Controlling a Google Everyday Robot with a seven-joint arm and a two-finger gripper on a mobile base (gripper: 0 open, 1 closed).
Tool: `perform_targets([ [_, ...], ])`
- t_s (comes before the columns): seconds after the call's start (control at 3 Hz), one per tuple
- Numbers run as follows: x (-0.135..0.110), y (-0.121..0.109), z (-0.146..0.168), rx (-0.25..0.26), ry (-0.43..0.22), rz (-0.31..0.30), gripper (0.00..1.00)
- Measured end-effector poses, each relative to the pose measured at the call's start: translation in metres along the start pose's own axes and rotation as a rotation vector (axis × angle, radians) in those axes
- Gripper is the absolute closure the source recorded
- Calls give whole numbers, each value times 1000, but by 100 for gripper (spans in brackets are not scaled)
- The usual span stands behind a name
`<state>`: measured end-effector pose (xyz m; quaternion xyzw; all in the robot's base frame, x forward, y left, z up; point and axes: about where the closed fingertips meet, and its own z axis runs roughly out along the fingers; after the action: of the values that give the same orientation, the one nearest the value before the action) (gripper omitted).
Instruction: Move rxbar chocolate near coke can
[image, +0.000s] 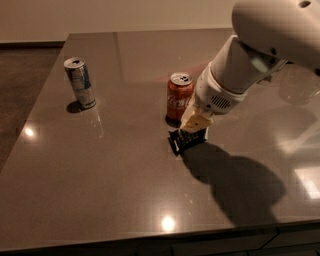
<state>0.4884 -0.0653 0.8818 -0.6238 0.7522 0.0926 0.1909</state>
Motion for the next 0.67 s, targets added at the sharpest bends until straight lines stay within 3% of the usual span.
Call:
perform_targets([
  [0.33, 25, -27, -2, 19, 11, 57, 100],
  [0.67, 41, -46, -3, 37, 5, 109, 84],
])
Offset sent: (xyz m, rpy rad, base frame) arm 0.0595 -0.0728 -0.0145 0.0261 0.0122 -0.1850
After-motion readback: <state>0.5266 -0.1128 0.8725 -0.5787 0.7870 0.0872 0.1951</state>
